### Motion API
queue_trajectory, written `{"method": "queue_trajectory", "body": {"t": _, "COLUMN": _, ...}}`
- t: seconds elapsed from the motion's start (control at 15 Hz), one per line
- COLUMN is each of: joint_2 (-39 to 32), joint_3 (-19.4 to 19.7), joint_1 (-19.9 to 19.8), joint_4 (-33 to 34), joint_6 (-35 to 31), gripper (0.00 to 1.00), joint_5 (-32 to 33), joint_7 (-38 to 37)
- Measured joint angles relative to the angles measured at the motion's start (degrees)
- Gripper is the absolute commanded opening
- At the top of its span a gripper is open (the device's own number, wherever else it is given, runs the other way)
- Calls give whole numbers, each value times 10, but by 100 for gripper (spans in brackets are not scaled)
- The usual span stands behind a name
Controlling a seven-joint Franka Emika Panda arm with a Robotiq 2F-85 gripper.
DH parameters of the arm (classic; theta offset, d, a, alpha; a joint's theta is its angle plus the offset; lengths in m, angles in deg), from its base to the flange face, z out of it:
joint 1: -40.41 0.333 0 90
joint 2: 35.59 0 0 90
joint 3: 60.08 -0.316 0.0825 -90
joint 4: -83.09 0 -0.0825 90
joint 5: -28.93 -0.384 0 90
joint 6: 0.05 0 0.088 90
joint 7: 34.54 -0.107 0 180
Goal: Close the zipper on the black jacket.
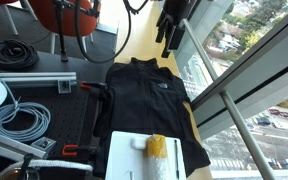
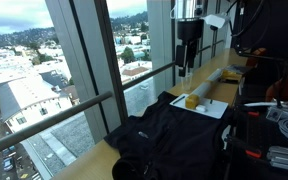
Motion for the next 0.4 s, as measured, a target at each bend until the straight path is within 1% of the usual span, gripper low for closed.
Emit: {"method": "queue_trajectory", "body": {"t": 0.4, "joint_2": 0, "joint_3": -1, "joint_1": 0, "joint_4": -2, "joint_6": 0, "gripper": 100, "joint_5": 0, "joint_7": 0}}
